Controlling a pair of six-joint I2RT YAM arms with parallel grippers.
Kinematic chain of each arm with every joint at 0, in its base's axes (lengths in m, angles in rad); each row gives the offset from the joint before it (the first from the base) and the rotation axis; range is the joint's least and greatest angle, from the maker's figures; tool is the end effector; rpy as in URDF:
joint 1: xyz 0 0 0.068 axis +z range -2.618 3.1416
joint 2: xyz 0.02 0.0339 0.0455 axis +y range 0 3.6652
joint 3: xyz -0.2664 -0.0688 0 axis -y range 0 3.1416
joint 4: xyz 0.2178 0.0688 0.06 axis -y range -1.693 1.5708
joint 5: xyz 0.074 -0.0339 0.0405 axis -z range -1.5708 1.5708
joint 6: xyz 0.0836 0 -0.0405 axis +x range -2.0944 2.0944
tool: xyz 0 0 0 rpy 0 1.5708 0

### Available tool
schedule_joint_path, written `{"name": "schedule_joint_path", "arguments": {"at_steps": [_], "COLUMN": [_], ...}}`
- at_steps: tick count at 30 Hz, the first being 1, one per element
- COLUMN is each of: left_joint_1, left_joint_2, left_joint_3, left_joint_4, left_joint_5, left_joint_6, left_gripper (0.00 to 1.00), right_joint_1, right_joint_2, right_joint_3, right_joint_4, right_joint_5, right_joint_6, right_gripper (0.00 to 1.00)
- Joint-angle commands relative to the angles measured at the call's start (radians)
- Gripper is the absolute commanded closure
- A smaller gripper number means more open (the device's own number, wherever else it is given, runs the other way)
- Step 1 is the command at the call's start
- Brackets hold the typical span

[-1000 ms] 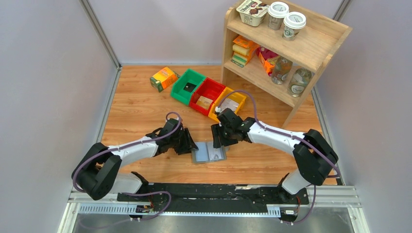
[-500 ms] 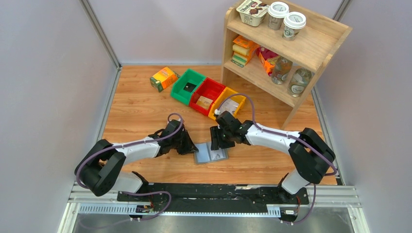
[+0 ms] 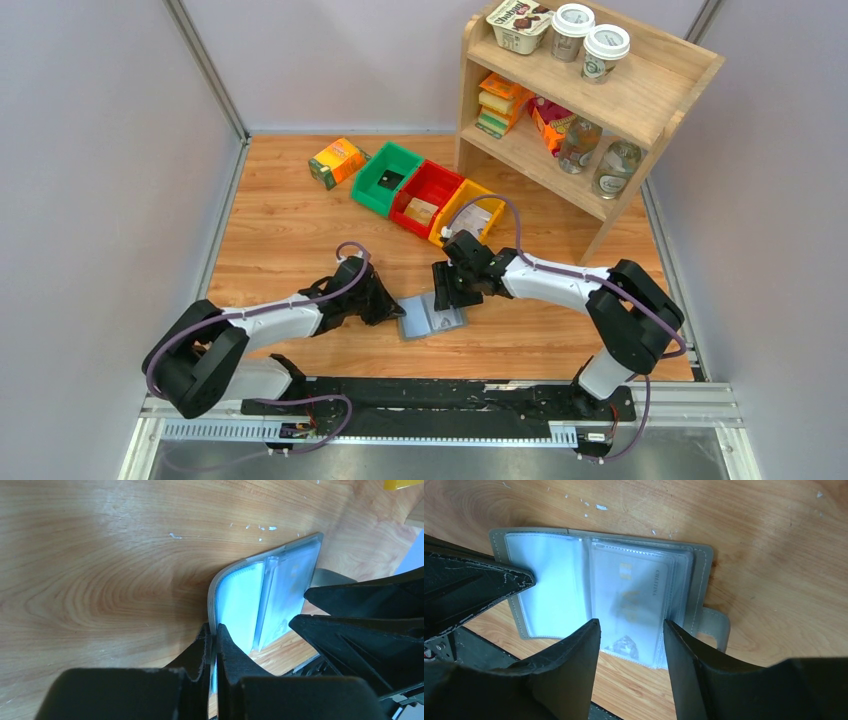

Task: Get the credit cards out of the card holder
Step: Open the card holder at the center of the board.

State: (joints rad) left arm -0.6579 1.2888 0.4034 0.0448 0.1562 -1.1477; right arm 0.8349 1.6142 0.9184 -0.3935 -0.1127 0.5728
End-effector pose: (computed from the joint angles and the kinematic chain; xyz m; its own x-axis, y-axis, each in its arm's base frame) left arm 0.1777 -0.1538 0.1221 -0.8677 -0.4678 -0.1682 -0.2558 0.7103 -0.6558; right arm 0.2011 0.2360 0.1469 -0.9181 -0.2115 -0.3352 -0.3259 0.8842 0.3348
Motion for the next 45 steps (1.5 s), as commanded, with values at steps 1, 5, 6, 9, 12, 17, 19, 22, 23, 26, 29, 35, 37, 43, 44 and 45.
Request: {"name": "schedule_joint_path", "arguments": {"at_steps": [1,5,6,9,12,17,19,22,23,26,29,35,37,43,44,45], "left_joint_1": [-0.003,-0.005,-0.006,-0.011,-0.012,-0.017,-0.019,-0.020,-0.022,-0.022,-0.023,-0.023,-0.025,-0.025,-0.025,-0.025], "left_joint_2": [-0.037,-0.042,-0.043,-0.042,-0.040,-0.054,-0.065,-0.077,-0.080,-0.080,-0.077,-0.075,-0.075,-0.077,-0.075,-0.075], "left_joint_3": [-0.028,-0.025,-0.023,-0.020,-0.018,-0.015,-0.014,-0.009,-0.011,-0.008,-0.008,-0.005,-0.003,-0.002,-0.003,-0.002], "left_joint_4": [0.001,0.000,-0.002,-0.002,-0.005,-0.022,-0.034,-0.040,-0.040,-0.040,-0.040,-0.040,-0.040,-0.040,-0.040,-0.040], "left_joint_5": [-0.056,-0.060,-0.061,-0.063,-0.067,-0.078,-0.087,-0.099,-0.099,-0.101,-0.101,-0.103,-0.104,-0.104,-0.103,-0.104], "left_joint_6": [-0.032,-0.032,-0.033,-0.032,-0.030,-0.032,-0.029,-0.027,-0.027,-0.026,-0.026,-0.024,-0.024,-0.024,-0.024,-0.024], "left_gripper": [0.98,0.98,0.98,0.98,0.98,0.98,0.98,0.98,0.98,0.98,0.98,0.98,0.98,0.98,0.98,0.98], "right_joint_1": [0.004,0.006,0.007,0.013,0.018,0.033,0.043,0.066,0.070,0.078,0.078,0.078,0.078,0.079,0.078,0.078], "right_joint_2": [0.000,0.006,0.007,0.004,-0.010,-0.054,-0.068,-0.079,-0.076,-0.060,-0.039,0.006,0.016,0.036,0.039,0.041], "right_joint_3": [0.022,0.023,0.025,0.028,0.034,0.048,0.056,0.066,0.071,0.079,0.083,0.096,0.097,0.099,0.099,0.099], "right_joint_4": [0.008,0.018,0.022,0.025,0.021,-0.022,-0.030,-0.039,-0.039,-0.028,-0.022,-0.025,-0.019,-0.019,-0.019,-0.019], "right_joint_5": [0.019,-0.004,-0.010,-0.018,-0.004,0.085,0.110,0.159,0.156,0.143,0.140,0.130,0.130,0.095,0.093,0.091], "right_joint_6": [0.009,0.007,0.006,0.002,0.002,-0.002,-0.002,-0.007,-0.011,-0.010,-0.007,-0.004,-0.002,0.001,0.001,0.001], "right_gripper": [0.44,0.45,0.45,0.45,0.45,0.40,0.39,0.39,0.39,0.41,0.41,0.41,0.41,0.41,0.42,0.42]}}
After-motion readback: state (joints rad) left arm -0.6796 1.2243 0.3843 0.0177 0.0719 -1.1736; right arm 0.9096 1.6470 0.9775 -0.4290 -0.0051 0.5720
